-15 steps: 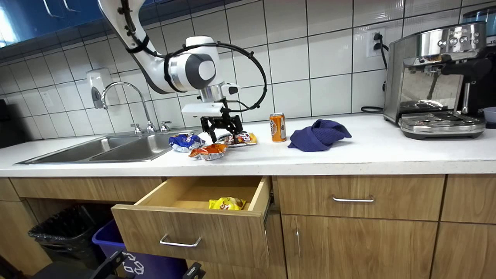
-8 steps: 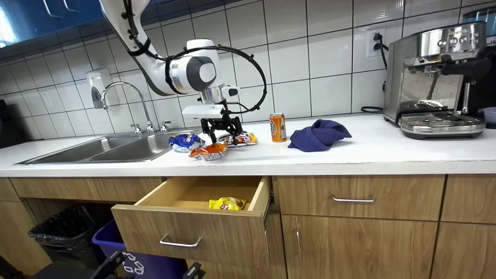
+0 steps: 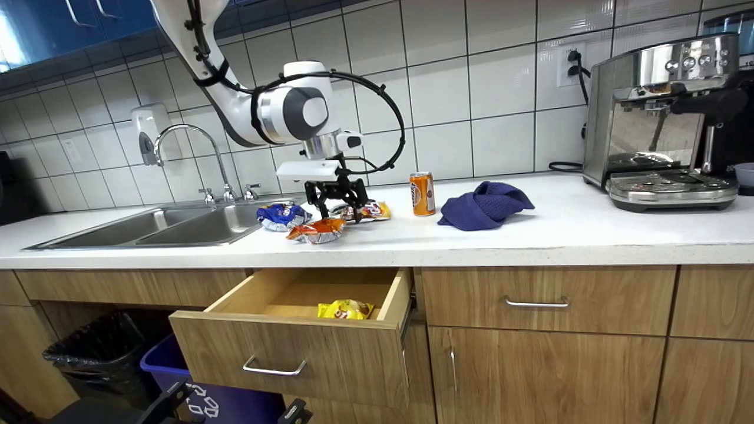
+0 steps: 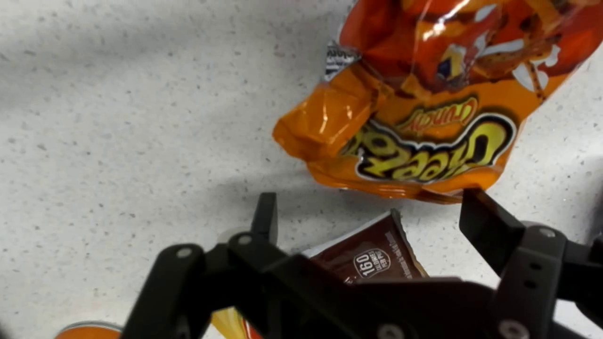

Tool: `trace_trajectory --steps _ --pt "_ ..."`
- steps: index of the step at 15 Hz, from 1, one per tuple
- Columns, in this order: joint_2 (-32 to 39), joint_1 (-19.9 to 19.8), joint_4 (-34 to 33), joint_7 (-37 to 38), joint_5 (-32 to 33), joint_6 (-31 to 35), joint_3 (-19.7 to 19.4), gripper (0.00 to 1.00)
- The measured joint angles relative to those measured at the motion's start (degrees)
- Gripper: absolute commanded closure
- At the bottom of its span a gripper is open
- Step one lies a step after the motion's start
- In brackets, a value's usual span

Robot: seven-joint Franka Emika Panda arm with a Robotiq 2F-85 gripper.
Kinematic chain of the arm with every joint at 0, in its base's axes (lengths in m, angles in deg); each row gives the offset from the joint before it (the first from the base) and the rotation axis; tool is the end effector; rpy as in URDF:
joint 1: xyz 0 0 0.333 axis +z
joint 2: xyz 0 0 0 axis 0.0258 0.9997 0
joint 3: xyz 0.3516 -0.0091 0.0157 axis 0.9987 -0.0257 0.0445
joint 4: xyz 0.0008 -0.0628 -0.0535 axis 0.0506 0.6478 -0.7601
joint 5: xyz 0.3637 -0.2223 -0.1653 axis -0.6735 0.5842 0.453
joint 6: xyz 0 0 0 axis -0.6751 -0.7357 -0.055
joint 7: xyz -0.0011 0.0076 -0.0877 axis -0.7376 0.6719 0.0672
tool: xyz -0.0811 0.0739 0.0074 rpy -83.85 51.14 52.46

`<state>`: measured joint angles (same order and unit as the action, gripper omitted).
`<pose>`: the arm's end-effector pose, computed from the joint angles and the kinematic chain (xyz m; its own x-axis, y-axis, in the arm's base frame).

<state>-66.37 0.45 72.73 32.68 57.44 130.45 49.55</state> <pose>0.6540 -0.0139 0.2386 0.9786 -0.0394 0.2021 -0.0320 -0.9987 -0.0395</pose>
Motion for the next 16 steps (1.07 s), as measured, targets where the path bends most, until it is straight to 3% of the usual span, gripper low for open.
trace_trajectory --steps 16 --pt "-0.1 0.0 1.7 -0.4 -0.2 0.0 2.9 0.0"
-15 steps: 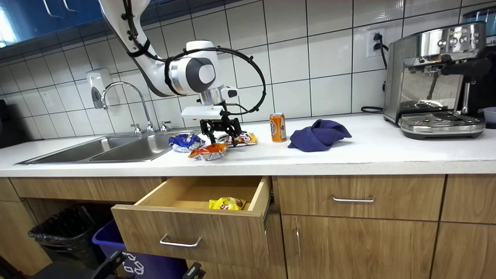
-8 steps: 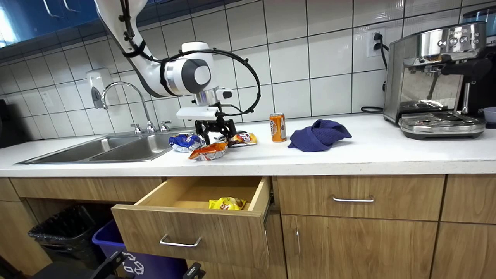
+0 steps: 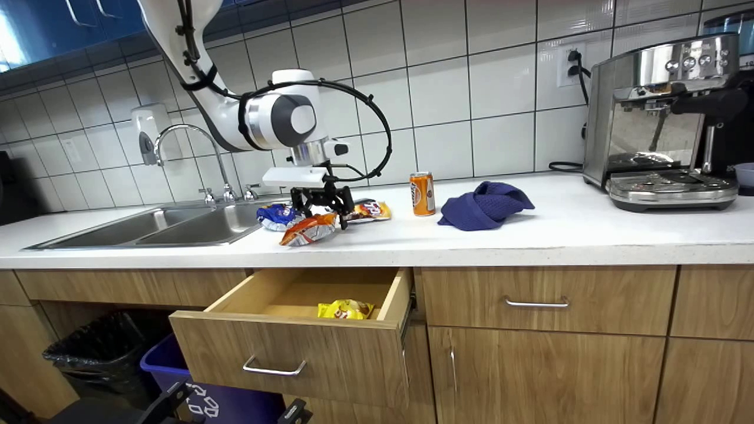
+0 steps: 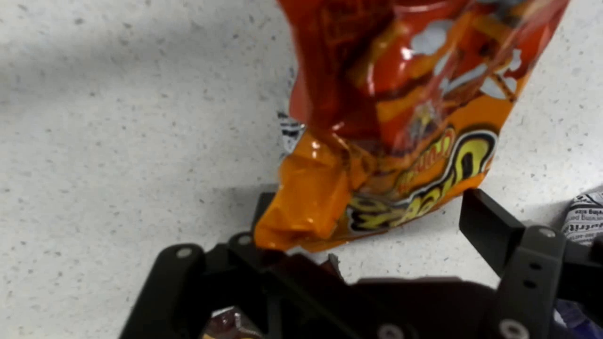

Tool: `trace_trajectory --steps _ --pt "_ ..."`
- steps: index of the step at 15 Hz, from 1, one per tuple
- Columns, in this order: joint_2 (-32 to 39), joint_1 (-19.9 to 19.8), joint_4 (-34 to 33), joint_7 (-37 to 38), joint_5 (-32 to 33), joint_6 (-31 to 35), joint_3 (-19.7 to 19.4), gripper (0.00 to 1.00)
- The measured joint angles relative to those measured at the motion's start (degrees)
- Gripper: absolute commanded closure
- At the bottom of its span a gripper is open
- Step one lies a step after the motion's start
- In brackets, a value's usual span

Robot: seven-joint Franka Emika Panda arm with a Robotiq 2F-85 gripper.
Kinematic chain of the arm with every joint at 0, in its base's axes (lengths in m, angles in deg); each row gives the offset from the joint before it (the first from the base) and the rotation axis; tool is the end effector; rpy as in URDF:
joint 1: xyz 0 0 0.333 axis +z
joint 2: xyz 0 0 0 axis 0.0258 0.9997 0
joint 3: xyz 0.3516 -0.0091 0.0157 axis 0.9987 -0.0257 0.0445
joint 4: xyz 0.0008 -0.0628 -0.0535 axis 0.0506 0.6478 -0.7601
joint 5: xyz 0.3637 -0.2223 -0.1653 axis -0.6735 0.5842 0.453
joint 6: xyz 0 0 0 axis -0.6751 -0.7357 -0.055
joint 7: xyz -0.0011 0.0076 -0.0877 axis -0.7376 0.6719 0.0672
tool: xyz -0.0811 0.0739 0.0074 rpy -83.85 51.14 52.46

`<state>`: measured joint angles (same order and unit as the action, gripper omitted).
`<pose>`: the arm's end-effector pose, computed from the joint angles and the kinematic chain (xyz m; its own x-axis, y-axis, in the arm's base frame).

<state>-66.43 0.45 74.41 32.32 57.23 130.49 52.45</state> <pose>0.6423 0.0184 0.2266 0.9845 0.0069 0.1752 0.0173 -0.9982 -0.0583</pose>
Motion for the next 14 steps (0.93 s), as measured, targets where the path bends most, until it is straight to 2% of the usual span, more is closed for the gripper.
trace_trajectory --steps 9,14 --pt "-2.3 -0.4 3.6 -2.5 -0.6 1.1 0.4 0.0" --pt "-5.5 -1.6 6.9 -7.8 -4.3 1.1 1.6 0.0"
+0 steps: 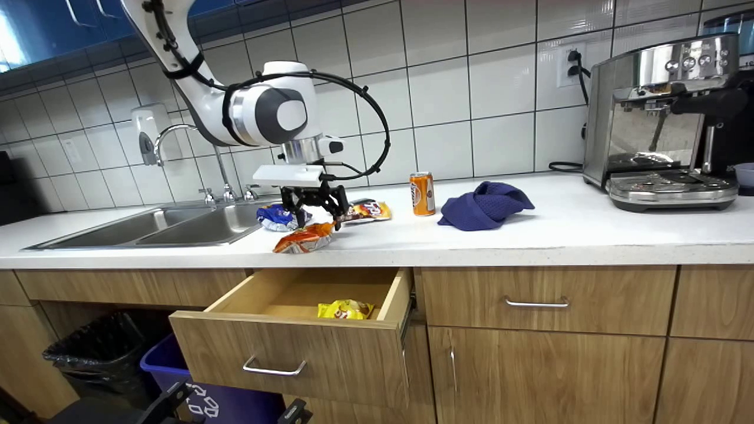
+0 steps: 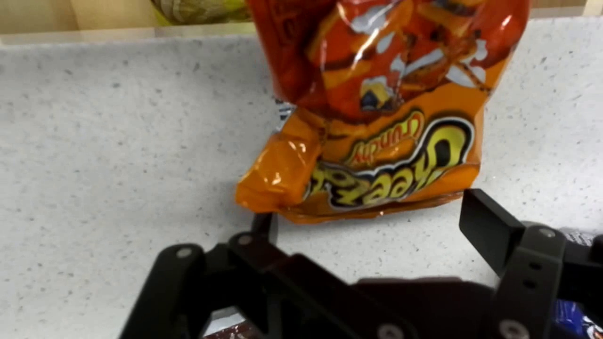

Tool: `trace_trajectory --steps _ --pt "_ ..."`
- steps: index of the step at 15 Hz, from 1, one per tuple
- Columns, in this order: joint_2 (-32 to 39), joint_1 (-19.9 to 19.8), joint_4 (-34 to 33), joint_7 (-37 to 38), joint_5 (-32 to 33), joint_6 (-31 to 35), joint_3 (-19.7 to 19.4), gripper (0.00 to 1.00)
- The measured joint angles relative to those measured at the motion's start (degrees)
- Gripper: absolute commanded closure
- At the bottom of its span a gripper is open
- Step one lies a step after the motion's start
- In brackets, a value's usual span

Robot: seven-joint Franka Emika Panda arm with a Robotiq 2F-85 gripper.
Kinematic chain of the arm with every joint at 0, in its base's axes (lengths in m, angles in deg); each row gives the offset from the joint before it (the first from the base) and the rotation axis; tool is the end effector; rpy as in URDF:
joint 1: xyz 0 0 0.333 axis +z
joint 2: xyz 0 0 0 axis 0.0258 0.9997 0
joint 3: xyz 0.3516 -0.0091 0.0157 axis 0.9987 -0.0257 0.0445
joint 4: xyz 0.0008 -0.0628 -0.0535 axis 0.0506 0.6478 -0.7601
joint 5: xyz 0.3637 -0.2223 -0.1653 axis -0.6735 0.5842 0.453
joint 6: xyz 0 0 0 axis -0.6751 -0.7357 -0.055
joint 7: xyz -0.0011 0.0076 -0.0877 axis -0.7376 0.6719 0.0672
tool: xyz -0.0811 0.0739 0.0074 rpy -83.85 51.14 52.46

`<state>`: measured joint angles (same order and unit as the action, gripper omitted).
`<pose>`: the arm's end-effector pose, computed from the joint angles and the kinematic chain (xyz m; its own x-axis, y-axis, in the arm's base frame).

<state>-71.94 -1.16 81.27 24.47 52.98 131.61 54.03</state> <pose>0.6047 0.0148 0.2365 0.9808 0.0751 0.1802 0.0904 -0.9928 -0.0782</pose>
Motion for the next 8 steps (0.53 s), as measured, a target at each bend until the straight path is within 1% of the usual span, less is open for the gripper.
trace_trajectory --steps 8 --pt "-3.5 -0.2 4.9 -4.0 -1.7 0.0 0.2 0.0"
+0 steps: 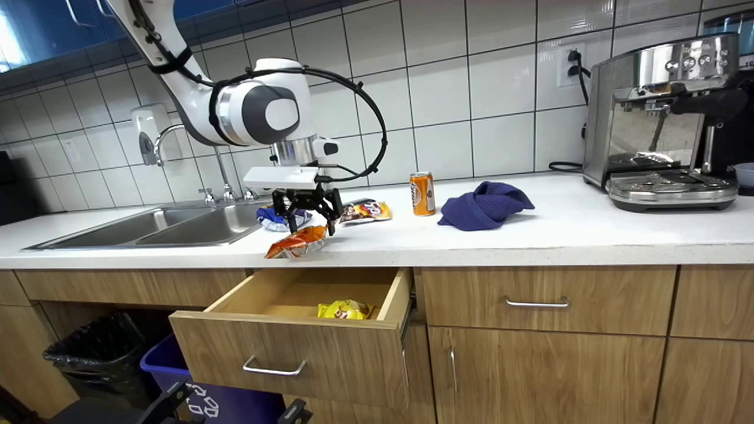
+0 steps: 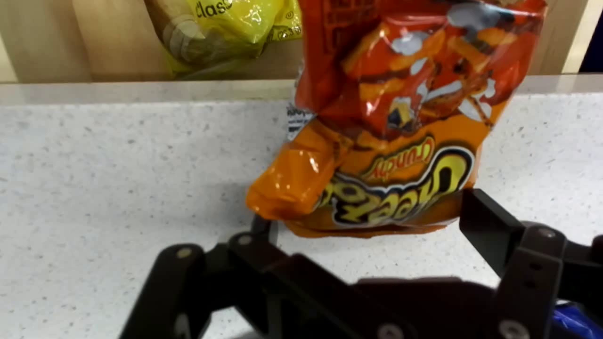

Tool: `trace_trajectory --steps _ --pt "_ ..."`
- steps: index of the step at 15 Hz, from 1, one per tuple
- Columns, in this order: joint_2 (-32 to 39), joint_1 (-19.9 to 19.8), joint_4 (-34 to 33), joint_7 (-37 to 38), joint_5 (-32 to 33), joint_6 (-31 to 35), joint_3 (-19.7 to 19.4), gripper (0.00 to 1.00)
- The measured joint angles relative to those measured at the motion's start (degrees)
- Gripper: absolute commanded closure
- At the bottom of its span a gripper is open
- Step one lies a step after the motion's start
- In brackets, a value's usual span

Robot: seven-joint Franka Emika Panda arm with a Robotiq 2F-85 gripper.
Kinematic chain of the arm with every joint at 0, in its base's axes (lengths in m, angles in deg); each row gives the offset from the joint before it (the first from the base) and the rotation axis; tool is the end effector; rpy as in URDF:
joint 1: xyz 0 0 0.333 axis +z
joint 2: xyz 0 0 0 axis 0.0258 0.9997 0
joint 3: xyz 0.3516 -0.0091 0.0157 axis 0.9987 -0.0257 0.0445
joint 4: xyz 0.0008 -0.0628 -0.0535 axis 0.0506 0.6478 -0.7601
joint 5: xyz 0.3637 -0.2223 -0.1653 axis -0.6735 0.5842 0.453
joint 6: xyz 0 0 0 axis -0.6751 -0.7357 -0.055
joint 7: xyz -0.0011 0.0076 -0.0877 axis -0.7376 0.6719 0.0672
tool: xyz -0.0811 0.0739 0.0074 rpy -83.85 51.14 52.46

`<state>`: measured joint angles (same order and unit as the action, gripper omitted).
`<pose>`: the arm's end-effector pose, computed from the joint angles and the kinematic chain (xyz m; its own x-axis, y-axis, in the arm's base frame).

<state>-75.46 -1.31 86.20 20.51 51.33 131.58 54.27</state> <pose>0.5744 0.0141 0.2359 0.9794 0.1213 0.1613 0.1357 -0.9874 -0.0810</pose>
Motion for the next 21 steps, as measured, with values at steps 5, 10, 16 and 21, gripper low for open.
trace_trajectory --steps 5,10,16,21 --pt "-1.7 0.0 2.5 -1.7 -0.9 0.0 0.0 0.0" --pt "-4.1 0.0 4.9 -2.9 -1.1 0.0 0.0 0.0" --pt "-8.5 0.7 9.6 -4.0 -1.2 -0.5 0.0 0.0" --pt "-10.7 1.1 12.0 -4.0 -1.2 -0.6 -0.3 0.0"
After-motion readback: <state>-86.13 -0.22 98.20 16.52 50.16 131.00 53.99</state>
